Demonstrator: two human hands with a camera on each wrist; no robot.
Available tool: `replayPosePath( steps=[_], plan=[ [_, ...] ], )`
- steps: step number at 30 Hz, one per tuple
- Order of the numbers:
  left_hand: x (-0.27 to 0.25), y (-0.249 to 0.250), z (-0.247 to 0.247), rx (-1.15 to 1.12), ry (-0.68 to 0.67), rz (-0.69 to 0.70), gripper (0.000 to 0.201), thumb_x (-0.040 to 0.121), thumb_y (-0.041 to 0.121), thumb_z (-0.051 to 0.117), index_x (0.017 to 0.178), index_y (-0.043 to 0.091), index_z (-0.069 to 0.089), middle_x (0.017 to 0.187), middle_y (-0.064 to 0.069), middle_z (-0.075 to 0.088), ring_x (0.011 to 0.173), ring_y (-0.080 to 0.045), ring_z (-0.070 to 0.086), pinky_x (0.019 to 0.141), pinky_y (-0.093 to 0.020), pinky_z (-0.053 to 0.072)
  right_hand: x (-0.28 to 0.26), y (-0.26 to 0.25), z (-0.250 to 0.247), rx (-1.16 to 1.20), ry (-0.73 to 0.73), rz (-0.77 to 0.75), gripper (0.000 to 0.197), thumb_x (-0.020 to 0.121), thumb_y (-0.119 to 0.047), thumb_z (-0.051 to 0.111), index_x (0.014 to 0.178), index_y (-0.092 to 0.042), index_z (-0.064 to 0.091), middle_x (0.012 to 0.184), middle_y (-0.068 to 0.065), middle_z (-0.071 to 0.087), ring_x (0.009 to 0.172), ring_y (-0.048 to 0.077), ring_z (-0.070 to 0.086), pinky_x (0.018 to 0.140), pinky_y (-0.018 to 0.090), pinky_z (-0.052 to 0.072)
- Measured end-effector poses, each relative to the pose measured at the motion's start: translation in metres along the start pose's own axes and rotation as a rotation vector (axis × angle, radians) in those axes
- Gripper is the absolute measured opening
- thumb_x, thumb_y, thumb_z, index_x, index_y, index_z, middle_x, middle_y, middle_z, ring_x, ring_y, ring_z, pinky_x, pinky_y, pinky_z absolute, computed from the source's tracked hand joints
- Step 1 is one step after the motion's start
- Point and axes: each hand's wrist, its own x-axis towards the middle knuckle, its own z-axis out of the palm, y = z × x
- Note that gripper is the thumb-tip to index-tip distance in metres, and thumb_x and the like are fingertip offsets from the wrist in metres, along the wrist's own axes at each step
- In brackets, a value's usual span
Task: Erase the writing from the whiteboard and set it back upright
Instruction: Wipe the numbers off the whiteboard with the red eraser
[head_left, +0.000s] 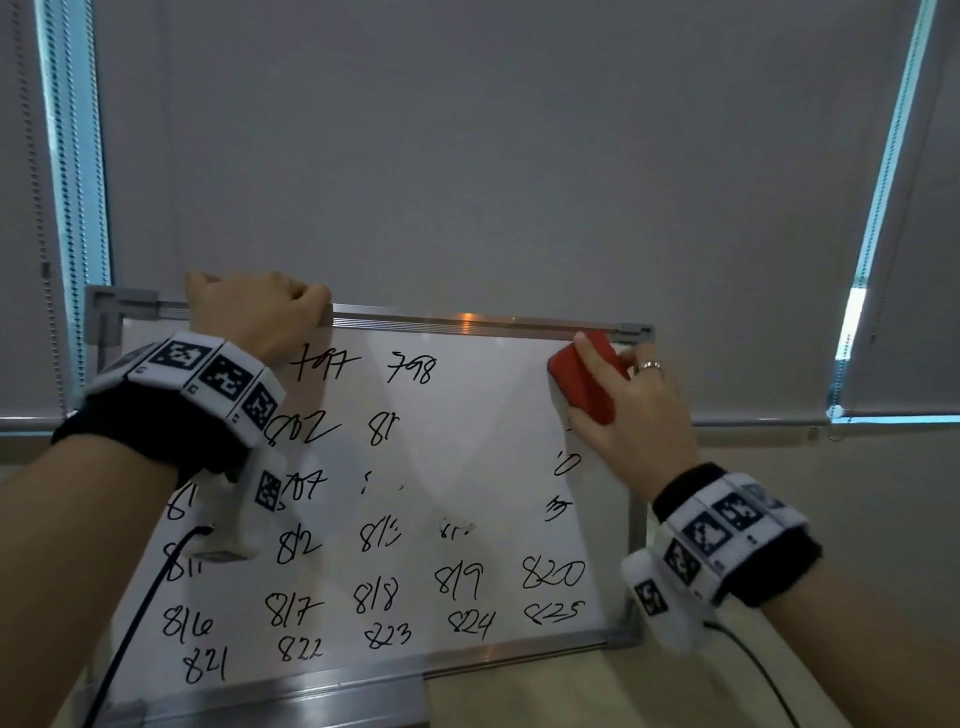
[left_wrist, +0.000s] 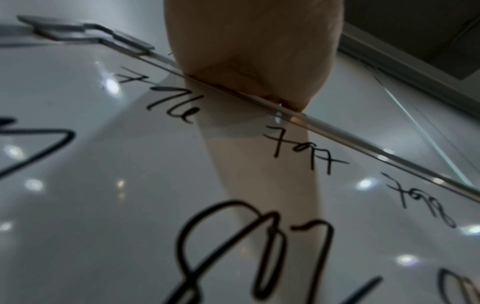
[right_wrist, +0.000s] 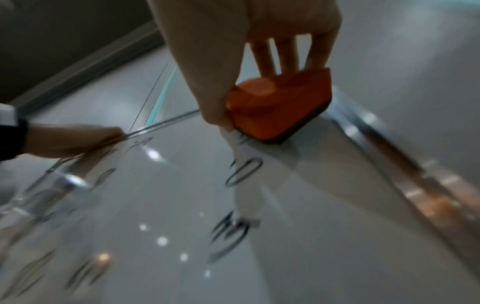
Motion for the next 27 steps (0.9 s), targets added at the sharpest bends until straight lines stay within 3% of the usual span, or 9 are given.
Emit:
replayPosePath(
  steps=[3, 6, 8, 14, 16, 19, 22, 25, 27],
  plan=[
    [-0.001, -0.001, -0.001, -0.018, 0.023, -0.001, 0.043, 0.093, 0.029, 0.028, 0.08, 0.019, 0.068, 0.068, -0.003, 0.058, 0.069, -0.023, 0.047, 0.099, -0.037, 0.024, -0.046, -0.015, 0.006, -0.027, -0.009, -0.187, 0.061, 0.072, -0.048, 0.05, 0.13, -0.03, 0.044, 0.095, 0.015, 0.056, 0.075, 0.034, 0.055, 0.057, 0.042, 0.05],
    [-0.003, -0.002, -0.001, -0.029, 0.022, 0.002, 0.043, 0.092, 0.03, 0.027, 0.079, 0.021, 0.067, 0.06, 0.004, 0.05, 0.063, -0.019, 0.041, 0.1, -0.039, 0.023, -0.099, -0.014, 0.016, -0.145, -0.125, -0.536, 0.076, 0.059, -0.04, 0.075, 0.128, -0.032, 0.044, 0.097, 0.009, 0.059, 0.072, 0.026, 0.056, 0.054, 0.039, 0.048],
    [-0.004, -0.002, -0.002, -0.033, 0.016, 0.003, 0.045, 0.092, 0.03, 0.026, 0.081, 0.02, 0.068, 0.064, 0.002, 0.053, 0.065, -0.019, 0.043, 0.1, -0.039, 0.023, -0.092, -0.002, 0.012, -0.188, -0.132, -0.611, 0.077, 0.059, -0.036, 0.078, 0.128, -0.033, 0.045, 0.098, 0.009, 0.061, 0.075, 0.024, 0.054, 0.056, 0.039, 0.047],
    [-0.003, -0.002, -0.001, -0.039, 0.024, 0.012, 0.046, 0.093, 0.032, 0.024, 0.077, 0.021, 0.066, 0.064, 0.002, 0.055, 0.063, -0.018, 0.044, 0.099, -0.04, 0.023, 0.002, 0.031, -0.012, -0.041, 0.041, -0.023, 0.068, 0.072, -0.031, 0.069, 0.136, -0.025, 0.048, 0.098, 0.024, 0.054, 0.081, 0.041, 0.054, 0.072, 0.053, 0.049],
    [-0.003, -0.003, 0.0, -0.039, 0.032, 0.016, 0.044, 0.093, 0.032, 0.024, 0.071, 0.024, 0.062, 0.063, 0.004, 0.052, 0.066, -0.019, 0.044, 0.099, -0.04, 0.023, -0.01, 0.03, -0.008, -0.025, 0.017, -0.05, 0.071, 0.072, -0.032, 0.069, 0.138, -0.023, 0.044, 0.098, 0.024, 0.053, 0.08, 0.039, 0.053, 0.071, 0.052, 0.05],
    [-0.003, -0.004, -0.001, -0.033, 0.027, 0.015, 0.043, 0.092, 0.032, 0.024, 0.064, 0.026, 0.056, 0.062, 0.003, 0.051, 0.064, -0.018, 0.042, 0.099, -0.04, 0.023, -0.074, 0.019, 0.007, -0.065, -0.104, -0.299, 0.079, 0.065, -0.036, 0.071, 0.136, -0.026, 0.039, 0.1, 0.015, 0.052, 0.076, 0.032, 0.055, 0.061, 0.045, 0.052],
    [-0.003, -0.003, -0.002, -0.015, 0.016, 0.025, 0.045, 0.092, 0.032, 0.023, 0.072, 0.024, 0.063, 0.075, -0.004, 0.062, 0.074, -0.023, 0.049, 0.099, -0.039, 0.023, -0.096, 0.025, 0.009, -0.147, -0.161, -0.472, 0.071, 0.065, -0.034, 0.069, 0.131, -0.031, 0.042, 0.102, 0.008, 0.049, 0.073, 0.03, 0.055, 0.056, 0.042, 0.049],
    [-0.003, -0.003, -0.002, -0.01, 0.024, 0.04, 0.045, 0.093, 0.032, 0.024, 0.078, 0.023, 0.066, 0.081, -0.005, 0.064, 0.076, -0.023, 0.048, 0.1, -0.039, 0.023, -0.05, 0.03, -0.005, -0.108, -0.054, -0.27, 0.057, 0.074, -0.047, 0.047, 0.129, -0.03, 0.047, 0.096, 0.017, 0.058, 0.073, 0.036, 0.058, 0.059, 0.044, 0.051],
    [-0.003, -0.003, -0.002, -0.016, 0.022, 0.042, 0.044, 0.093, 0.032, 0.024, 0.076, 0.025, 0.064, 0.079, -0.004, 0.06, 0.077, -0.022, 0.047, 0.1, -0.039, 0.023, -0.013, 0.038, -0.013, -0.02, -0.014, -0.017, 0.063, 0.076, -0.046, 0.053, 0.136, -0.028, 0.046, 0.098, 0.021, 0.055, 0.084, 0.037, 0.056, 0.071, 0.046, 0.051]
  ],
)
